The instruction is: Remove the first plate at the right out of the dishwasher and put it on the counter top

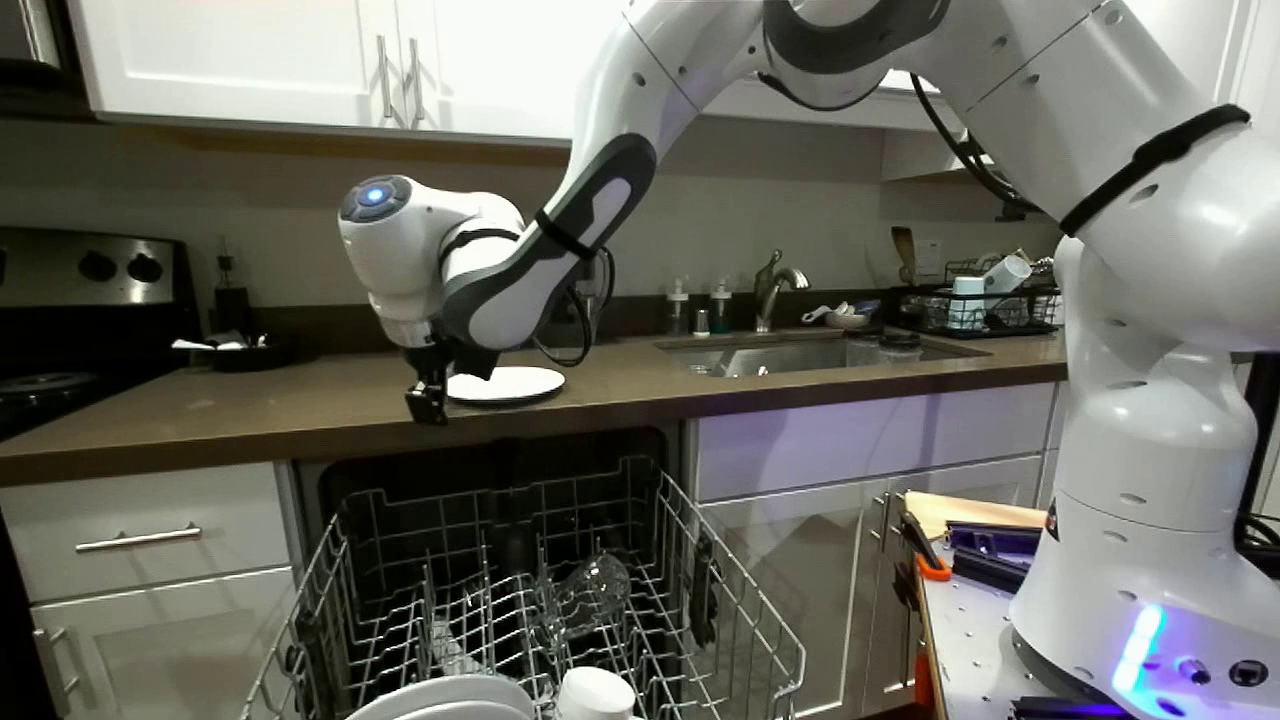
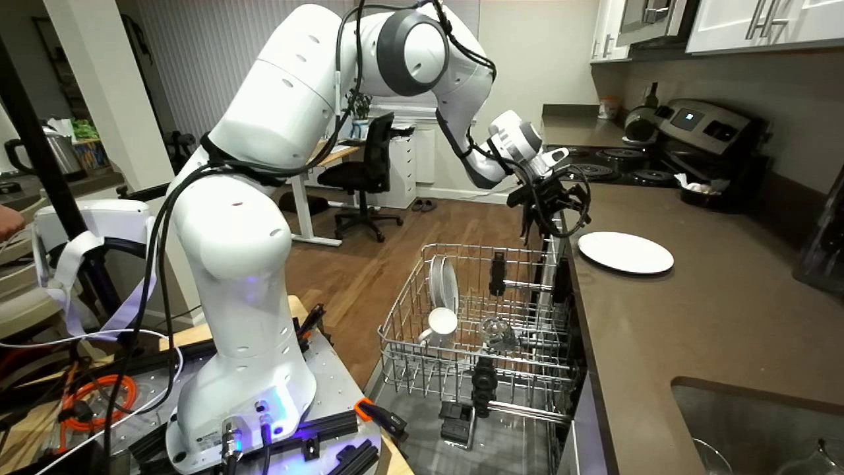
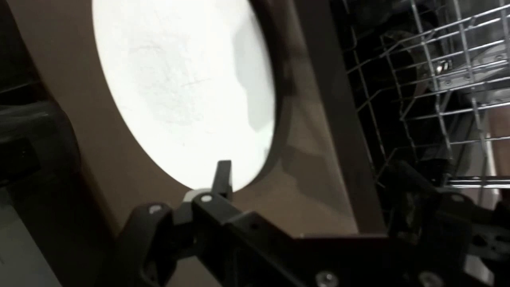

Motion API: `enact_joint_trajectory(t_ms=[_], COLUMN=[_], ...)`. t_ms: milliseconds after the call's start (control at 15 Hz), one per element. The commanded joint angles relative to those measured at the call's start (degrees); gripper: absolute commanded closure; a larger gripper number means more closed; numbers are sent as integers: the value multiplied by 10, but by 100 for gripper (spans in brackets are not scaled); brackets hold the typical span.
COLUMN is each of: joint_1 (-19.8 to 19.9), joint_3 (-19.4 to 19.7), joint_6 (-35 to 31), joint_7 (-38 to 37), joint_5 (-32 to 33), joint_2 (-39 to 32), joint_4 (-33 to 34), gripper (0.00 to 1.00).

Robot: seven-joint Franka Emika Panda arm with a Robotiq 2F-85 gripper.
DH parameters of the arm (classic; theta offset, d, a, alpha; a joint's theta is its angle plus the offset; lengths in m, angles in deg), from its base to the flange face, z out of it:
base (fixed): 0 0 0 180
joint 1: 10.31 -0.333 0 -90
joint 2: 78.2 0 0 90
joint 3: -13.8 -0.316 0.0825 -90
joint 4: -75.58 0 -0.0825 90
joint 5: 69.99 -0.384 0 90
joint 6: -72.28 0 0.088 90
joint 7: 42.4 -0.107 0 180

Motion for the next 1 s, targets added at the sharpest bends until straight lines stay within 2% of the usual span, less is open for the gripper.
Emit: enact_joint_trajectory(t_ms=[0, 267, 533, 600, 667, 733, 933], joint_1=[17, 22, 39, 65, 10, 20, 31], joint_3=[-33, -62, -101, -132, -76, -91, -101], joint_6=[-48, -89, -96, -86, -82, -82, -82], joint_7=[87, 191, 346, 386, 318, 347, 363], joint_5=[-78, -187, -350, -387, -340, -366, -378], joint_2=[79, 164, 249, 265, 215, 233, 256], joint_4=[-108, -226, -325, -340, -284, -304, -327], gripper=[0, 0, 0, 0, 0, 0, 0])
